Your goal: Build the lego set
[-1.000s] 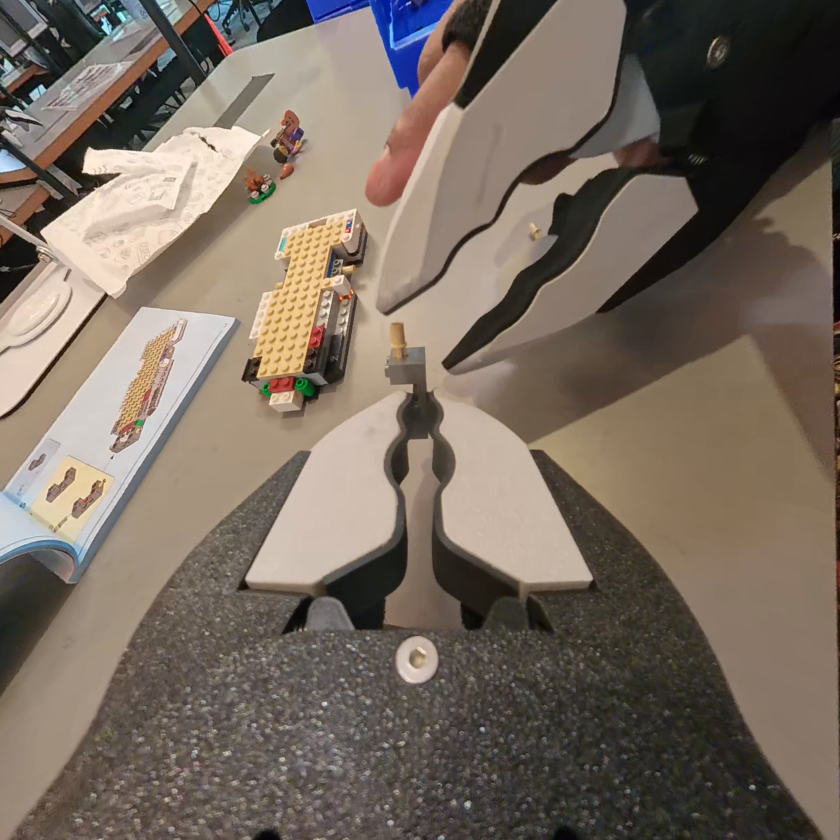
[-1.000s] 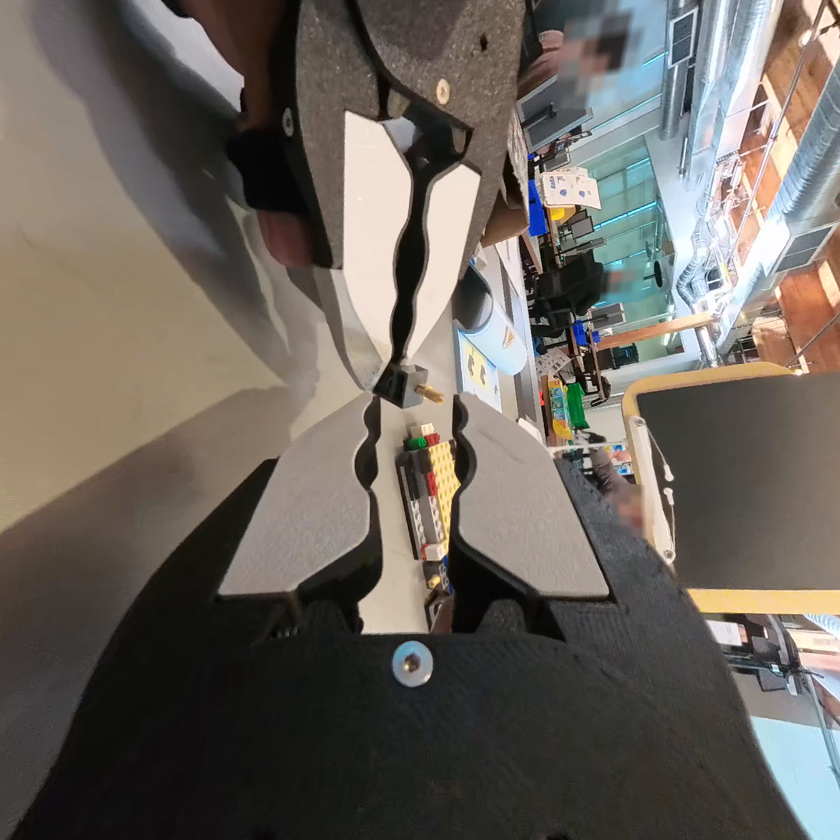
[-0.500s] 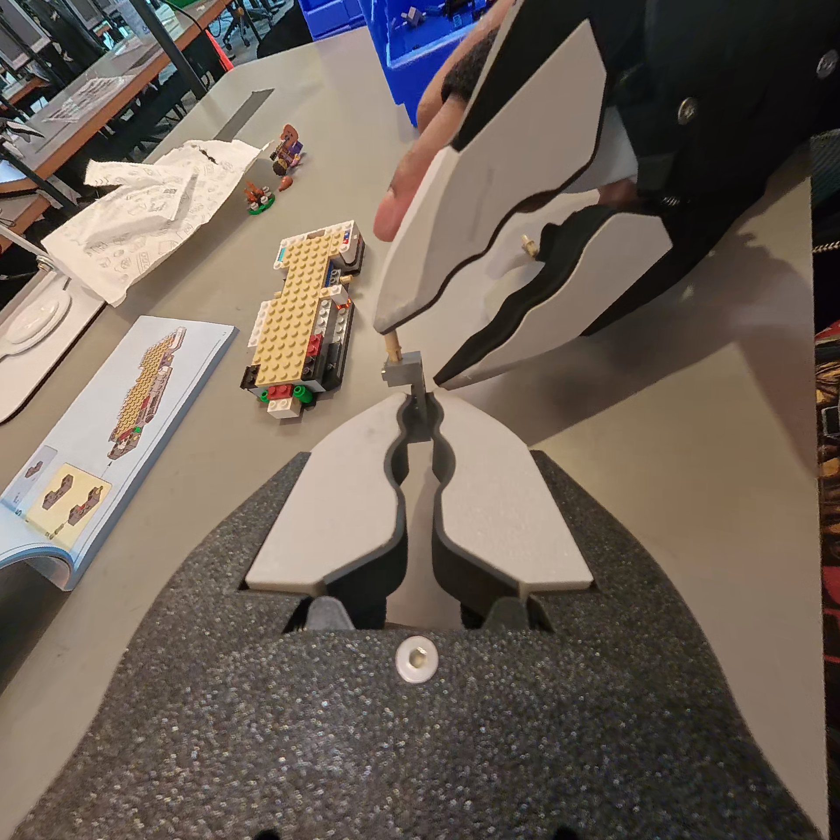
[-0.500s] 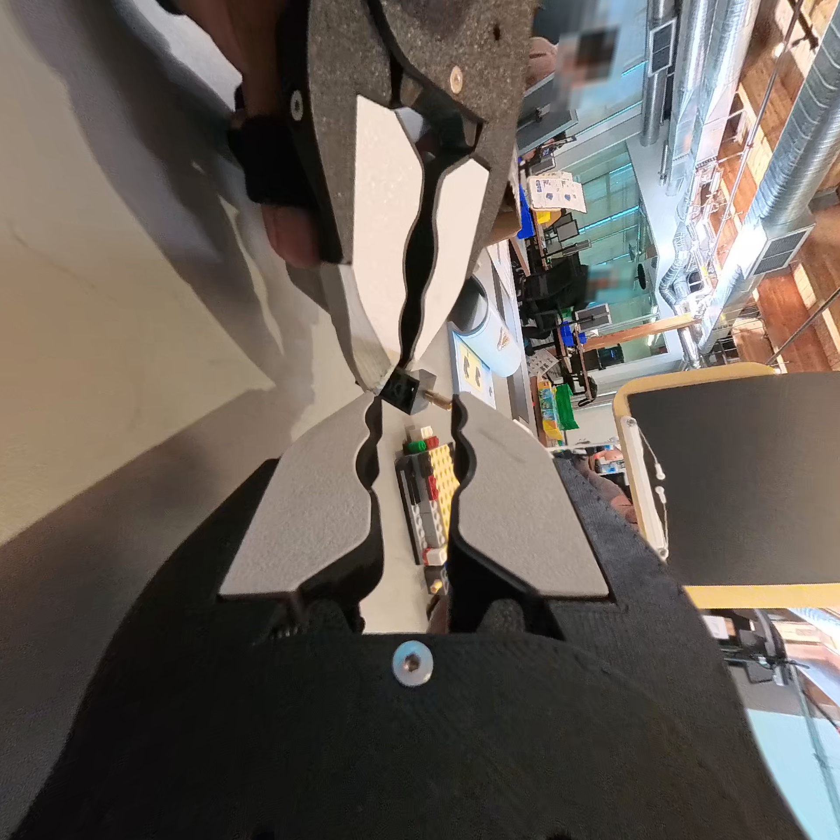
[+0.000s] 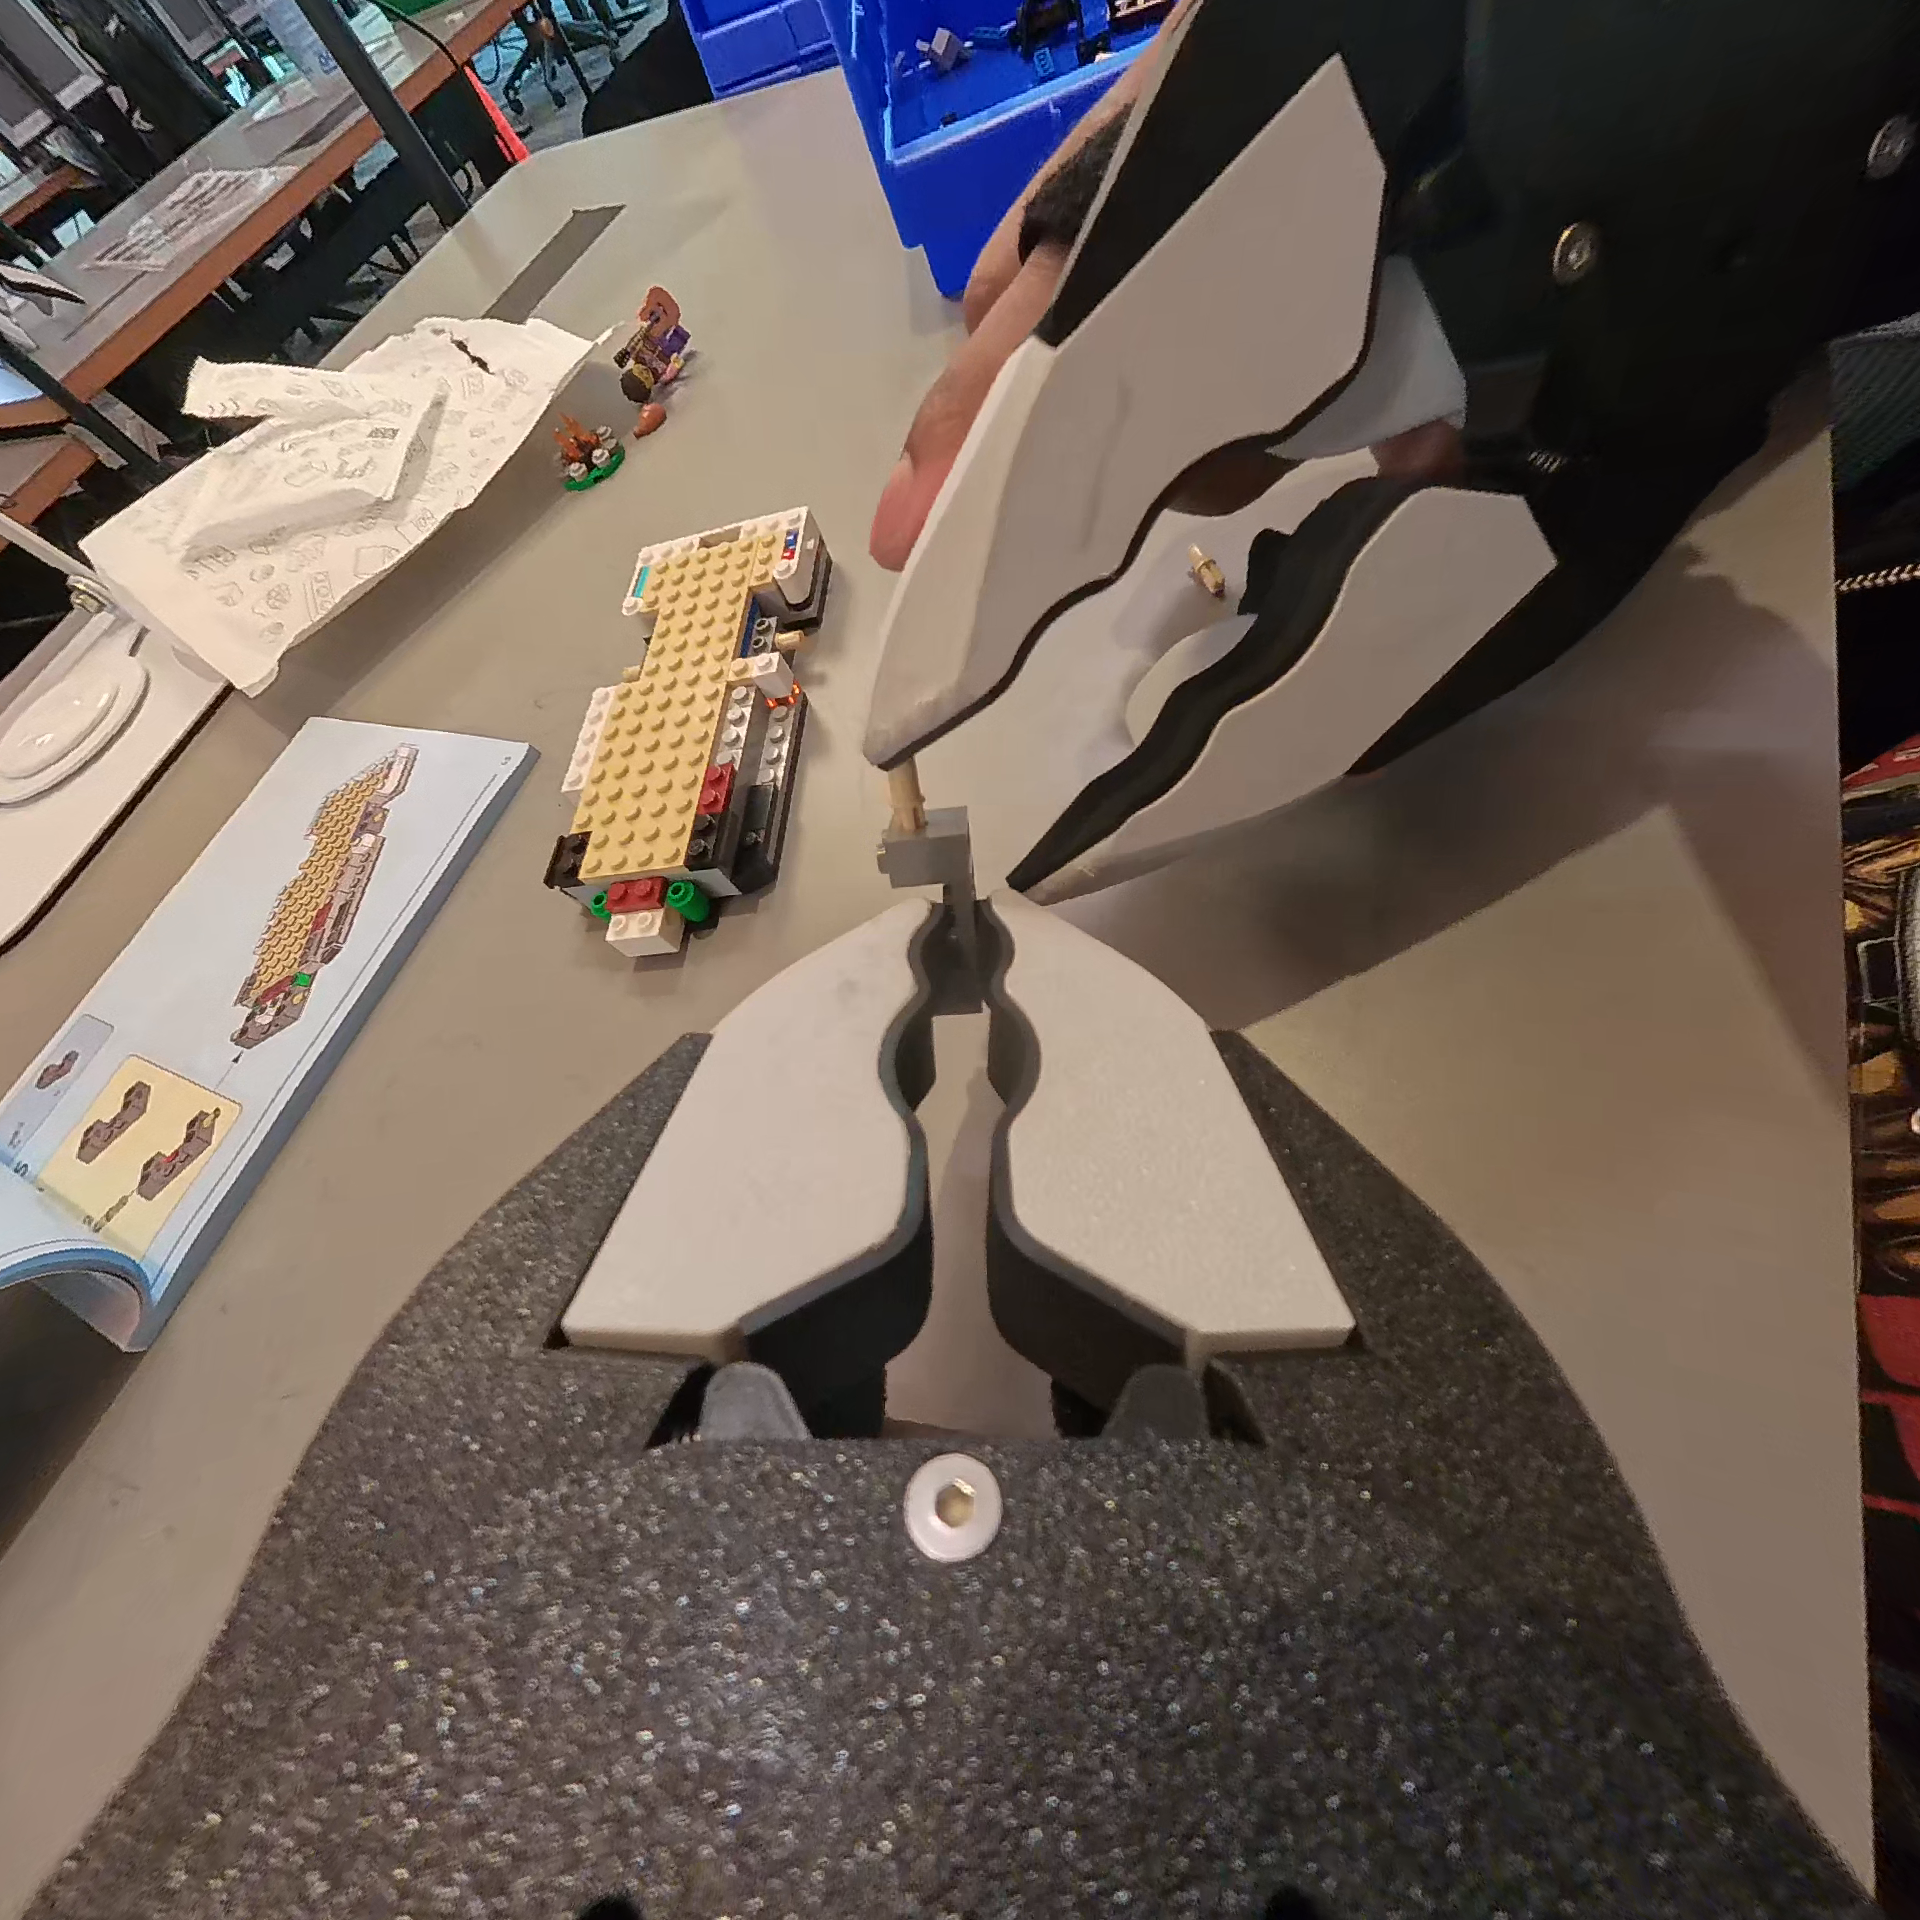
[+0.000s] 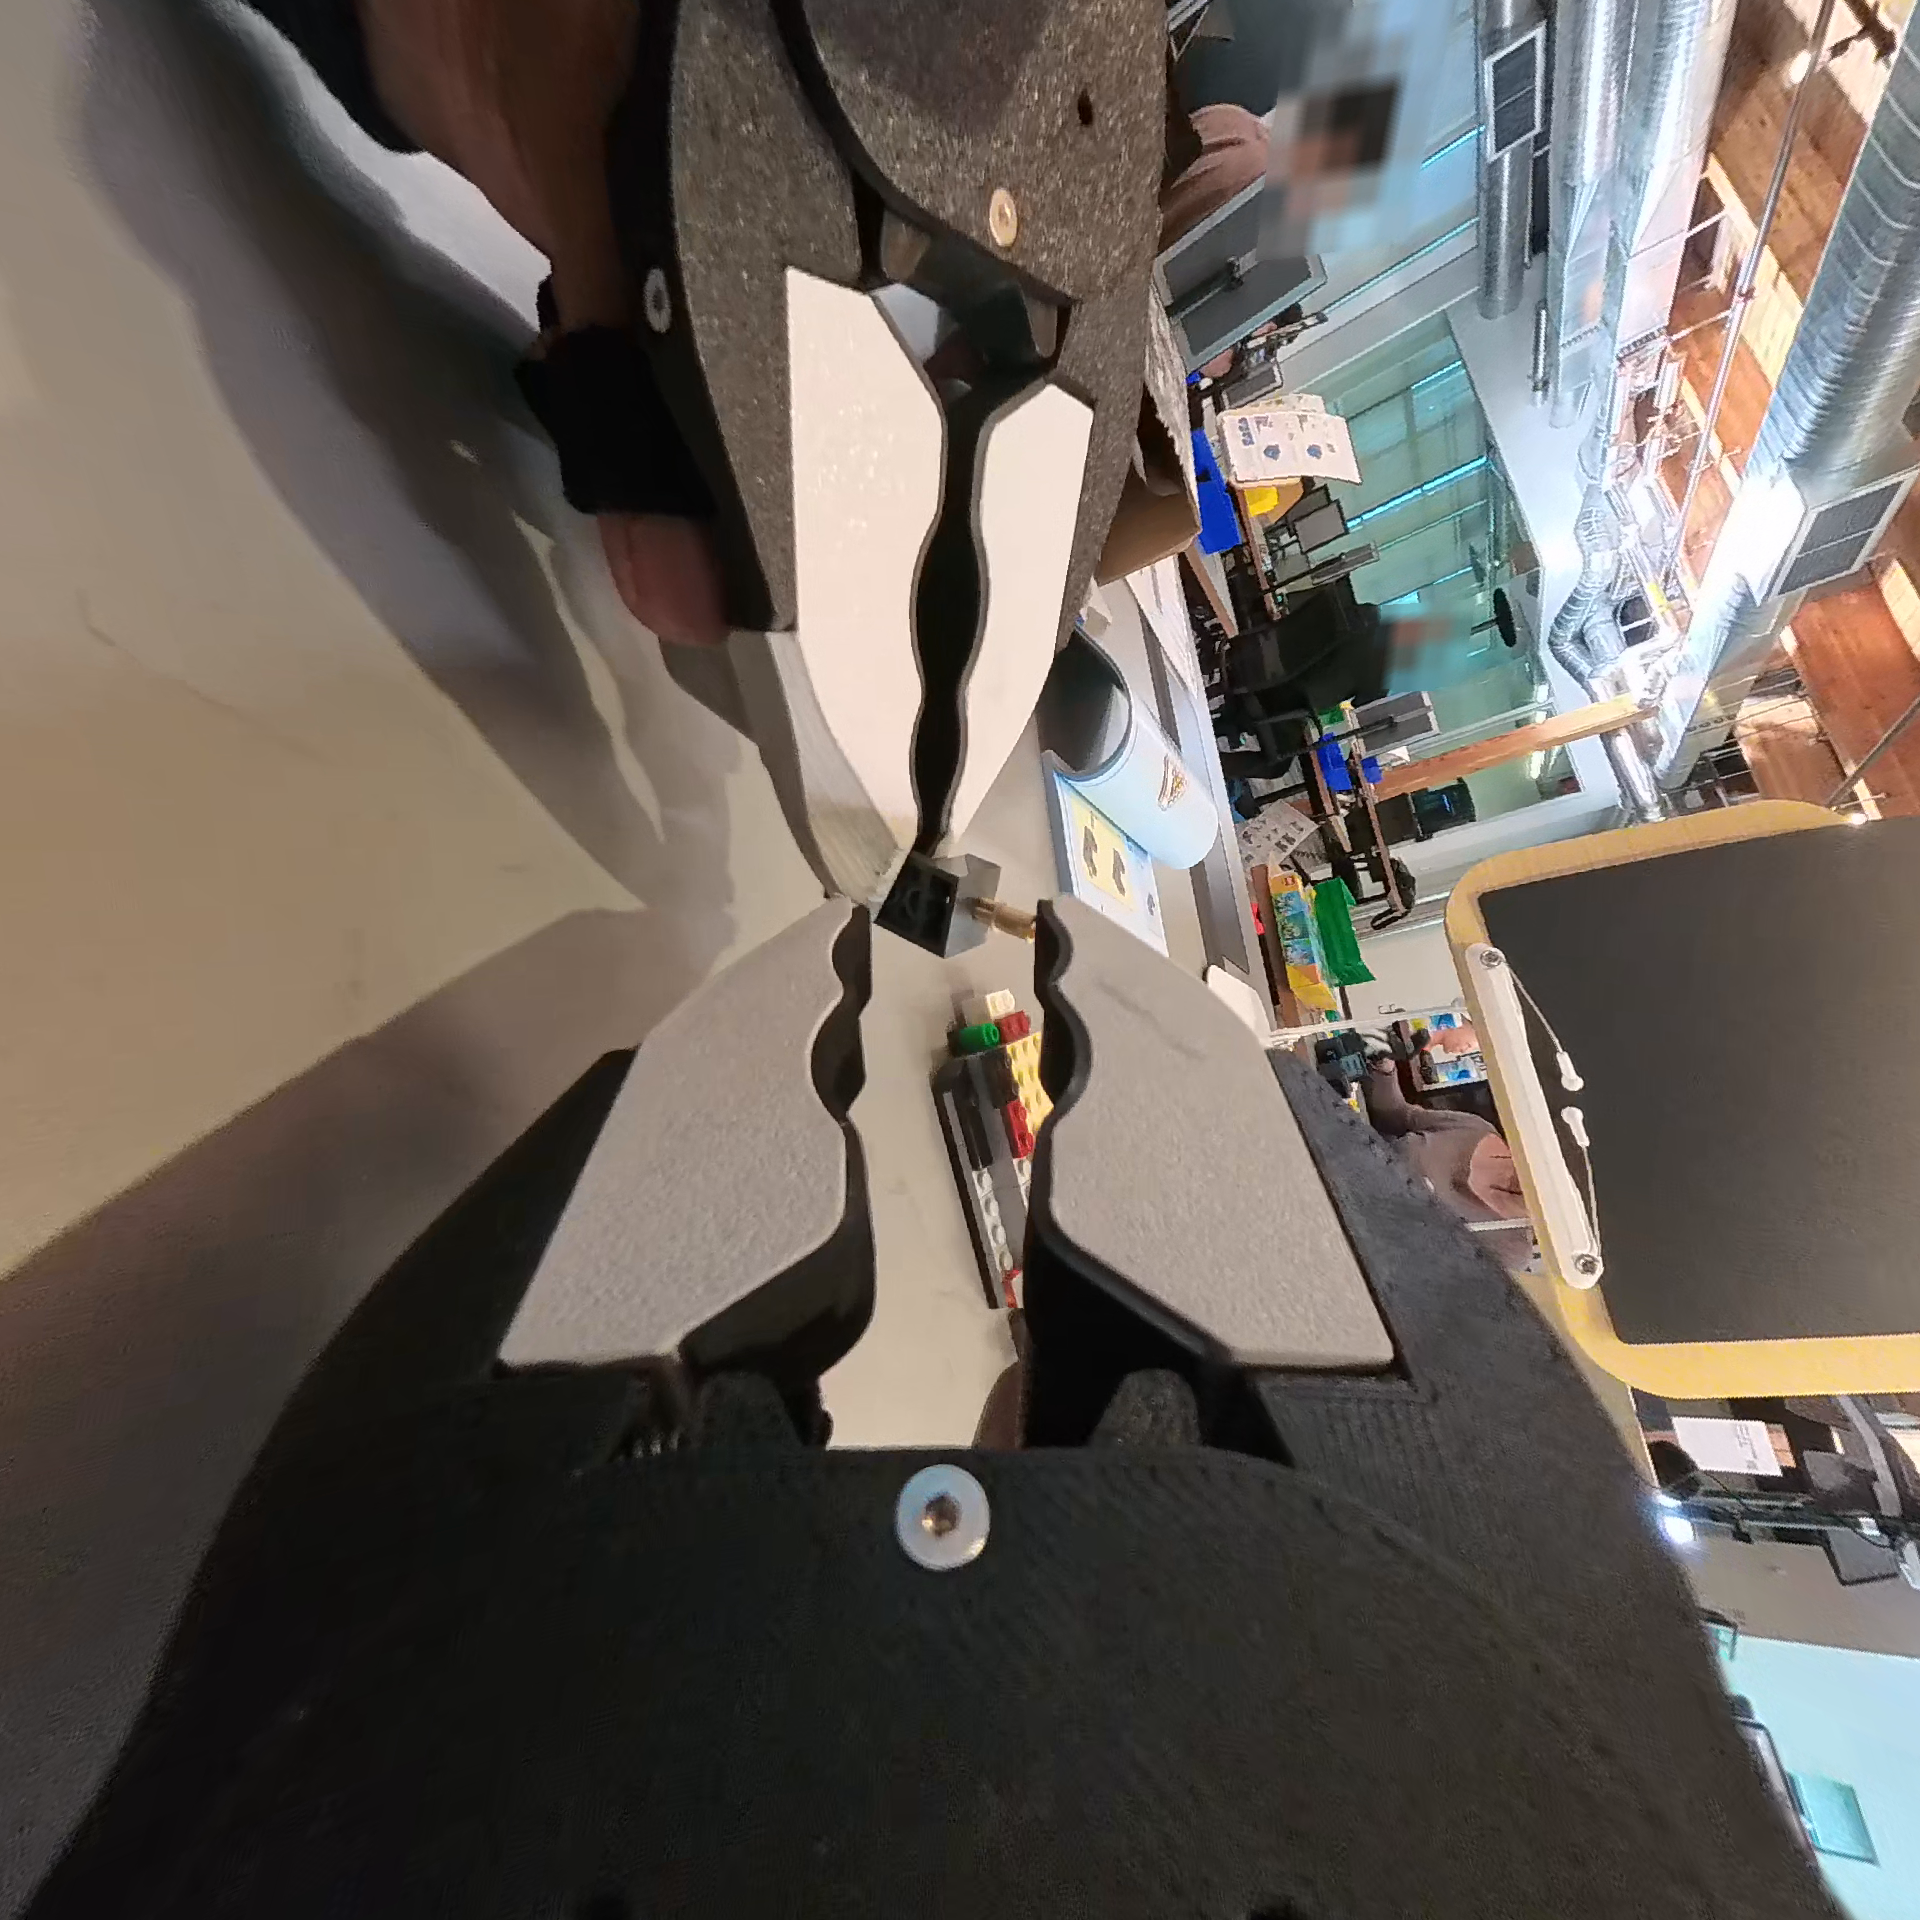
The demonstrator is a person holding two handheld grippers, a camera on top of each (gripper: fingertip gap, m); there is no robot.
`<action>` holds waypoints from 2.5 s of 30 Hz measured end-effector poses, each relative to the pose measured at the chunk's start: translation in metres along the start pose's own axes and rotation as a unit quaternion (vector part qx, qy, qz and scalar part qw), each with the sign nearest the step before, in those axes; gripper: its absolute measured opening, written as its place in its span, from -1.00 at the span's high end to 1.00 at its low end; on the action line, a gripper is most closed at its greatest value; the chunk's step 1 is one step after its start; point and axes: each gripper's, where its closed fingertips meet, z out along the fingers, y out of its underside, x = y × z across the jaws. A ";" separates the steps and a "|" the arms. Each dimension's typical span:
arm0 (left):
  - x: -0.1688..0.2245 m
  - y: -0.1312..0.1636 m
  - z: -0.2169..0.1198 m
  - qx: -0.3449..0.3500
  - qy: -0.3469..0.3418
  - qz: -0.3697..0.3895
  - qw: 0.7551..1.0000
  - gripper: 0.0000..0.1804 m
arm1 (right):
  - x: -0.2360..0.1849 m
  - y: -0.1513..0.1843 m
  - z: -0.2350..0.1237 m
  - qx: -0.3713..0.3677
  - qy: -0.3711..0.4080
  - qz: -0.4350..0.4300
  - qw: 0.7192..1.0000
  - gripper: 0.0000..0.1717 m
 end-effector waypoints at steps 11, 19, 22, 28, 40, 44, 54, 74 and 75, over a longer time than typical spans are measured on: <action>-0.010 -0.032 -0.014 0.123 0.059 -0.182 0.974 0.95 | 0.012 -0.001 0.006 -0.001 0.044 0.000 0.999 0.25; -0.002 -0.034 -0.015 0.130 0.108 -0.238 0.956 0.94 | 0.022 -0.010 0.006 0.015 0.075 -0.011 0.997 0.19; 0.004 -0.036 -0.014 0.129 0.128 -0.250 0.951 0.94 | 0.021 -0.011 0.007 0.015 0.073 -0.017 0.997 0.28; 0.006 -0.037 -0.010 0.126 0.137 -0.276 0.943 0.94 | 0.022 -0.007 0.008 0.011 0.066 -0.004 0.998 0.42; 0.006 -0.035 -0.006 0.114 0.132 -0.289 0.941 0.95 | 0.018 -0.001 0.009 0.000 0.039 0.009 0.999 0.43; 0.007 -0.035 -0.005 0.115 0.134 -0.289 0.941 0.94 | 0.016 -0.002 0.008 0.001 0.032 0.008 0.999 0.47; 0.002 -0.035 -0.004 0.121 0.131 -0.315 0.932 0.91 | 0.021 0.003 0.009 -0.011 0.056 0.005 0.998 0.47; -0.006 -0.036 -0.006 0.130 0.090 -0.299 0.941 0.83 | 0.035 0.006 0.005 -0.014 0.099 0.024 0.995 0.46; -0.009 -0.033 -0.007 0.123 0.074 -0.285 0.948 0.83 | 0.033 0.009 0.005 -0.021 0.091 0.019 0.995 0.44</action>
